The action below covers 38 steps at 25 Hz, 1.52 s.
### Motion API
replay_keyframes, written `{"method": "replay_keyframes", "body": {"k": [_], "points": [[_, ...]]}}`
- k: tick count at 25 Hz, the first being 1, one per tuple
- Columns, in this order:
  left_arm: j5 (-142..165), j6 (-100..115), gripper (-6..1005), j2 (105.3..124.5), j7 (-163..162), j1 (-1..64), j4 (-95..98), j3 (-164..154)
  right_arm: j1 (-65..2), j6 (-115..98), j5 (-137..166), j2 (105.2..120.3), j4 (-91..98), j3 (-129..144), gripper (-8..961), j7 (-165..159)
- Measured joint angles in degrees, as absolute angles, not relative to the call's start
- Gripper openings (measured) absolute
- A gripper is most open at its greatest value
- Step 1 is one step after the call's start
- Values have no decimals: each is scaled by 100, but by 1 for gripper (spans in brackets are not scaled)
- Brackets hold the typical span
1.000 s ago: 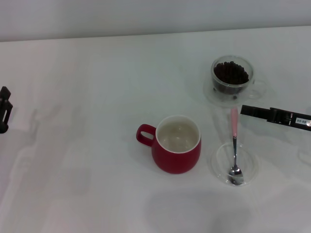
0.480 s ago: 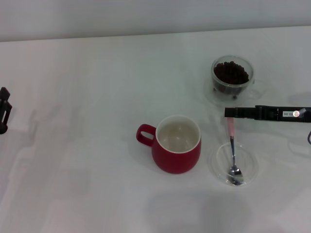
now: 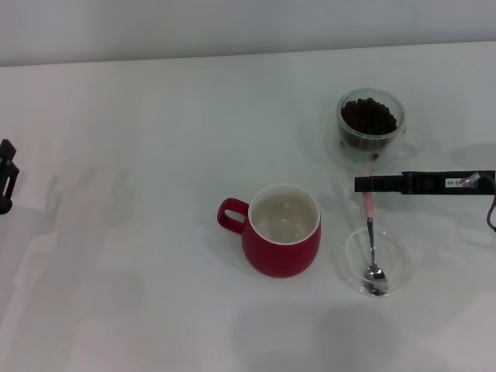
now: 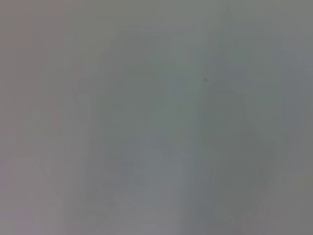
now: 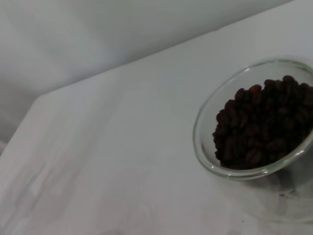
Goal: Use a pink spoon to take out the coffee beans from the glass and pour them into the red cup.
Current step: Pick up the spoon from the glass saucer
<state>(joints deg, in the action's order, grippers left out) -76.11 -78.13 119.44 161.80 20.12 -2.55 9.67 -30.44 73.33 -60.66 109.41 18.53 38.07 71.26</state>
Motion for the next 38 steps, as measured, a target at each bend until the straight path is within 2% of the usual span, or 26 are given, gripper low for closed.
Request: {"method": "replay_keyframes", "body": {"k": [5, 21, 27, 35, 38], "points": [[-7611, -7813, 491, 11944, 16181, 2013, -255, 967, -3109, 7319, -6009, 10959, 1855, 3817, 707, 7124], [-7611, -7814, 491, 11950, 16180, 1976, -255, 967, -3262, 7306, -5799, 10963, 1863, 3876, 416, 6995], [-7611, -7814, 491, 11953, 16181, 1942, -255, 967, -3281, 7303, -5782, 10916, 1873, 3876, 423, 6922], [-7611, -7814, 491, 11953, 16181, 1919, -263, 967, -3288, 7359, -5772, 10961, 1935, 3888, 166, 6834], [-7611, -7814, 490, 11953, 16181, 1911, -270, 967, -3279, 7377, -5772, 10964, 1936, 3894, 165, 6819]]}}
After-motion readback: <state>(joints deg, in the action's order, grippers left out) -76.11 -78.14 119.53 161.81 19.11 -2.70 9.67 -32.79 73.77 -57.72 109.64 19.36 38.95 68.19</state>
